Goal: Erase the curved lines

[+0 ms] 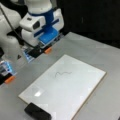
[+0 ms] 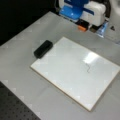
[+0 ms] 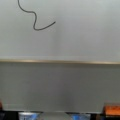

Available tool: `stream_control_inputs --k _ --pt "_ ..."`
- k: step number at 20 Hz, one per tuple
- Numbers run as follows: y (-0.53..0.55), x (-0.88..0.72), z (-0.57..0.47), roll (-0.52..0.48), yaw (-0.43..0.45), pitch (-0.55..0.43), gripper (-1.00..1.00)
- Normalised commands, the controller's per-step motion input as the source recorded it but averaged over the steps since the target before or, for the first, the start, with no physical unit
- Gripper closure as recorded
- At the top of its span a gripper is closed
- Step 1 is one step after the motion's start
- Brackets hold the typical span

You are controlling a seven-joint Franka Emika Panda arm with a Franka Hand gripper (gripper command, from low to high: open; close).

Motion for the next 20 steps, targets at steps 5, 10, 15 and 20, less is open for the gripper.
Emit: stream_control_inputs --k 5,10,15,20 --pt "-0.44 0.27 0.04 -0.083 0.184 0.051 -1.0" --pt "-0.36 0.32 0.09 -0.095 0.201 0.084 -1.0" --pt "-0.32 0.35 0.12 -0.094 0.209 0.13 -1.0" --pt "-0.44 0.36 0.07 -0.09 0.225 0.171 -1.0"
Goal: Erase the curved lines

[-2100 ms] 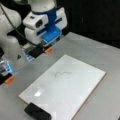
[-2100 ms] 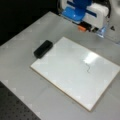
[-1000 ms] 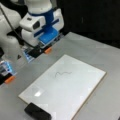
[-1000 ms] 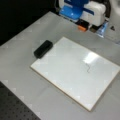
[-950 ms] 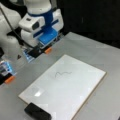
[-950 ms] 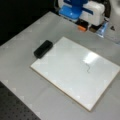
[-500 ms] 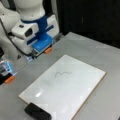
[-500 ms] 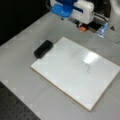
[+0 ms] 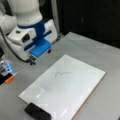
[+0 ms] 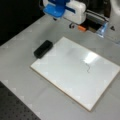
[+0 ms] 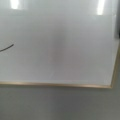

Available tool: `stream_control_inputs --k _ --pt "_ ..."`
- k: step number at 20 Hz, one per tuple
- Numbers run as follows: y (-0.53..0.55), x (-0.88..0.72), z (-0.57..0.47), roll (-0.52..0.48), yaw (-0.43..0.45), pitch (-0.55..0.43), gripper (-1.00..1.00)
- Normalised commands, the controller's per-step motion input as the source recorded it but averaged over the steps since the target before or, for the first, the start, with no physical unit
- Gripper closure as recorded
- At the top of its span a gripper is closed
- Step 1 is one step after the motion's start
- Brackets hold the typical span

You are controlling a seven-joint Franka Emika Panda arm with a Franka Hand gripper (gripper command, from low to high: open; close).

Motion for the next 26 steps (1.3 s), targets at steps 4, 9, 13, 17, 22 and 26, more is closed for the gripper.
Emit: stream_control_inputs --k 4,9,13,17,22,26 --pt "-0.52 0.3 0.04 -0.081 0.242 0.173 -1.0" --pt "-0.51 0.25 0.04 -0.056 0.234 0.163 -1.0" --pt "-0.44 0.21 0.05 -0.052 0.208 0.161 -1.0" --pt "-0.41 0.21 -0.04 -0.063 0.212 0.142 -1.0" --pt "-0.42 0.21 -0.09 -0.099 0.206 0.124 -1.0" --pt "-0.3 0.19 -0.07 -0.085 0.2 0.14 -1.0"
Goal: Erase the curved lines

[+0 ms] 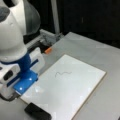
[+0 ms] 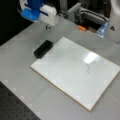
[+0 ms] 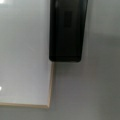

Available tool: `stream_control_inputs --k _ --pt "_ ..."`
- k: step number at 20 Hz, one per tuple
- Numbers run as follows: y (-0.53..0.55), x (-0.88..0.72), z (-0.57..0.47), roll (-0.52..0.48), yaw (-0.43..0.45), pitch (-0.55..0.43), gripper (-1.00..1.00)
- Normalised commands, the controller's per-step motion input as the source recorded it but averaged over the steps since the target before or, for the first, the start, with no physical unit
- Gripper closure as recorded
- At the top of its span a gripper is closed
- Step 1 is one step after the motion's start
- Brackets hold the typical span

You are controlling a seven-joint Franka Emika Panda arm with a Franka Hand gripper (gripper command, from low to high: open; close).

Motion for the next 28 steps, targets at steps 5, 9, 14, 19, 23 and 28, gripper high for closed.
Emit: stream_control_inputs --k 5,9,14,19,23,28 --pt "-0.26 0.21 -0.02 -0.069 0.213 0.163 -1.0" --pt "-0.28 0.21 -0.05 -0.031 0.232 0.154 -1.0" --pt "-0.24 0.21 -0.11 0.011 0.207 0.146 -1.0" --pt "-0.2 0.21 -0.03 0.03 0.15 0.139 -1.0" --pt "-0.2 0.22 0.02 0.057 0.136 0.105 -1.0" --pt "-0.17 0.25 0.0 0.084 0.119 0.095 -1.0"
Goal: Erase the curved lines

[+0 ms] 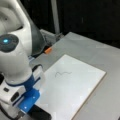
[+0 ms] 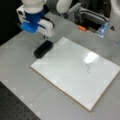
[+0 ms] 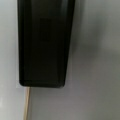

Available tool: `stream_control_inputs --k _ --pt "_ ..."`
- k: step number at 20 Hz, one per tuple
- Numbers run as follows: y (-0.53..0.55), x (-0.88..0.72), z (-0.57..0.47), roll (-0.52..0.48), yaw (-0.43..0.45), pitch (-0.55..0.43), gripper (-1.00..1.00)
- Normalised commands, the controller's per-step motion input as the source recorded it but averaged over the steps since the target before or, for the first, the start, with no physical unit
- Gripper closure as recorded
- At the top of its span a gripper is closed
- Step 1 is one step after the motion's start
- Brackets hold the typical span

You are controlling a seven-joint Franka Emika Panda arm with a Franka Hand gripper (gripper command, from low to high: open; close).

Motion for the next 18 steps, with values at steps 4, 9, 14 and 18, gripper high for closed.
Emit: stream_control_inputs --k 4,9,14,18 --pt "-0.13 0.27 0.0 0.111 0.096 0.101 -1.0" --pt "-0.11 0.27 -0.02 0.133 0.066 0.074 -1.0" --pt "-0.11 0.25 0.0 0.174 0.029 0.046 -1.0" --pt "-0.14 0.27 -0.02 0.21 -0.014 0.0 -1.0"
